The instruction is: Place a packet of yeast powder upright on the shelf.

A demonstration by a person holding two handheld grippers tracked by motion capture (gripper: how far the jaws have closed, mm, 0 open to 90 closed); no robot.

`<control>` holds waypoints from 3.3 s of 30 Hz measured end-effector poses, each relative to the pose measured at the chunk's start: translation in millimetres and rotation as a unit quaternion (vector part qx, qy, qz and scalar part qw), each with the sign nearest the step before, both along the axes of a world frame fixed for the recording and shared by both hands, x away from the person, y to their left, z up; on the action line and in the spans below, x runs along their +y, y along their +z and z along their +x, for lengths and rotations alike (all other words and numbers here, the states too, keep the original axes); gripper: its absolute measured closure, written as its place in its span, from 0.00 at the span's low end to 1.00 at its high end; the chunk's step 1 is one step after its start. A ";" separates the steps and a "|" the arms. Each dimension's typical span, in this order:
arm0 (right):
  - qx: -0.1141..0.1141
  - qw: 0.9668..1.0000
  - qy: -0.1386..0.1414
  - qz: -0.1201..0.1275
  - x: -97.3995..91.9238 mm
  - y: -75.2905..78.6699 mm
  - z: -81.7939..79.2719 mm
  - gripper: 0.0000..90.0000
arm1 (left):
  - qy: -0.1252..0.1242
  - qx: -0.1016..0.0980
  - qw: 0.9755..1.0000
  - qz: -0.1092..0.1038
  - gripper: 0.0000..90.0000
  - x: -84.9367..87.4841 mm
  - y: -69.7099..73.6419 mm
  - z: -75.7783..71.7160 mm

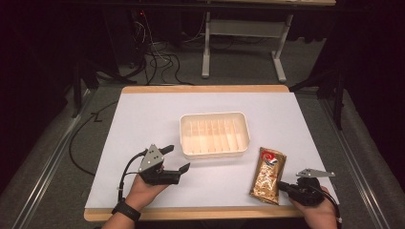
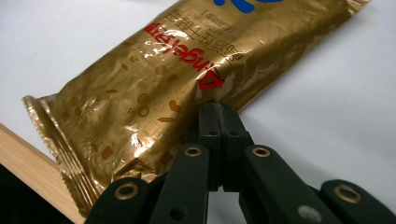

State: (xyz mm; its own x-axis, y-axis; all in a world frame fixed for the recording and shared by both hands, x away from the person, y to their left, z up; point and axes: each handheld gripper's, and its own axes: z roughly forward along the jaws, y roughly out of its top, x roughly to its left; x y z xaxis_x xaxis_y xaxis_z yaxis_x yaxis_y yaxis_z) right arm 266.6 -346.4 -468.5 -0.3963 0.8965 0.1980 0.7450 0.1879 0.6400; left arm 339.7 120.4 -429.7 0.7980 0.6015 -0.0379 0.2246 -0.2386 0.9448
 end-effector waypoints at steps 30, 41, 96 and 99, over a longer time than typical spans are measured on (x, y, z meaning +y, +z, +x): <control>-0.081 0.995 0.035 0.036 46.1 17.8 46.1 1.00 | 0.033 0.007 0.999 0.015 0.17 23.3 -5.4 -11.3; -0.072 0.996 0.004 0.052 33.8 16.7 46.9 0.89 | 0.032 0.008 0.999 0.020 0.17 21.9 -6.6 -11.2; -0.084 0.962 -0.117 0.233 -35.7 18.6 47.2 1.00 | 0.031 0.006 0.999 0.026 0.17 21.3 -6.7 -11.5; -0.129 0.964 -0.105 0.207 -29.2 33.3 40.7 1.00 | 0.031 0.006 0.999 0.026 0.17 21.3 -6.6 -11.4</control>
